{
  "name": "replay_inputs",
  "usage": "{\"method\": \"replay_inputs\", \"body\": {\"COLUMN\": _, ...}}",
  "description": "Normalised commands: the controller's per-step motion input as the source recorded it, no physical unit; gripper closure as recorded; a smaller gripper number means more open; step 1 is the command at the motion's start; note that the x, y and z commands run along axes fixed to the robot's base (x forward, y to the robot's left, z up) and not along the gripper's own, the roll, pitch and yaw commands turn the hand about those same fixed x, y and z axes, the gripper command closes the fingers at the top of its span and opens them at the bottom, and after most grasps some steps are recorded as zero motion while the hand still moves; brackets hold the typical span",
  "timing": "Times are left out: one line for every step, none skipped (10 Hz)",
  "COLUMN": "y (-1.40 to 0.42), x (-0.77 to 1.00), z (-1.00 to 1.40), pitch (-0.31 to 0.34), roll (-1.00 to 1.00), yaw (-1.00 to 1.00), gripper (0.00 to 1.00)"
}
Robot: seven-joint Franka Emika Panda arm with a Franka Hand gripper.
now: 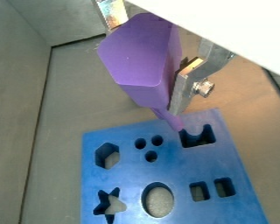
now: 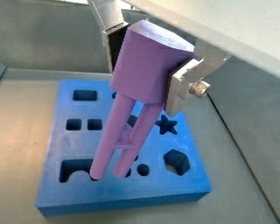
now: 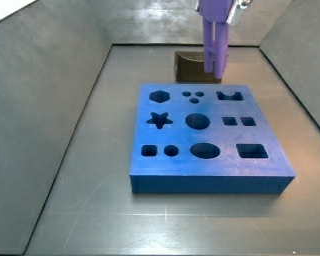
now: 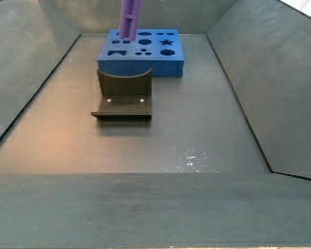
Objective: Pick up the 3 prong object. Move up. Rotate the 3 prong object. Place the 3 prong object on the fixture. Regrasp the 3 prong object. Move to above the board. Insert the 3 prong object.
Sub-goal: Insert the 3 prong object.
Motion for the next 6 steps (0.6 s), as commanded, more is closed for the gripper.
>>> {"method": "replay_inputs", "body": {"y": 0.09, "x": 0.04, "z": 0.00, "pitch": -0.024, "roll": -0.26, "yaw": 0.00, "gripper": 1.00}}
{"method": "replay_inputs", "body": {"y": -0.10, "x": -0.31, "z": -0.29, "pitch": 0.000, "roll": -0.16, "yaw": 0.00, "gripper": 1.00}}
{"method": "replay_inputs", "body": {"y": -0.29, "x": -0.38, "z": -0.41, "pitch": 0.233, "roll": -0.28, "yaw": -0.05, "gripper": 1.00}}
{"method": "replay_inputs", "body": {"y": -0.34, "x": -0.36, "z": -0.21, "pitch": 0.349, "roll": -0.32, "yaw": -0.07, "gripper": 1.00}}
{"method": "replay_inputs", "body": {"y": -0.23, "x": -0.27, "z": -0.06, "pitch": 0.389, "roll": -0.39, "yaw": -0.13, "gripper": 1.00}}
{"method": "replay_inputs", "body": {"y": -0.22, "x": -0.24, "z": 0.00, "pitch": 0.413, "roll": -0.40, "yaw": -0.13, "gripper": 1.00}}
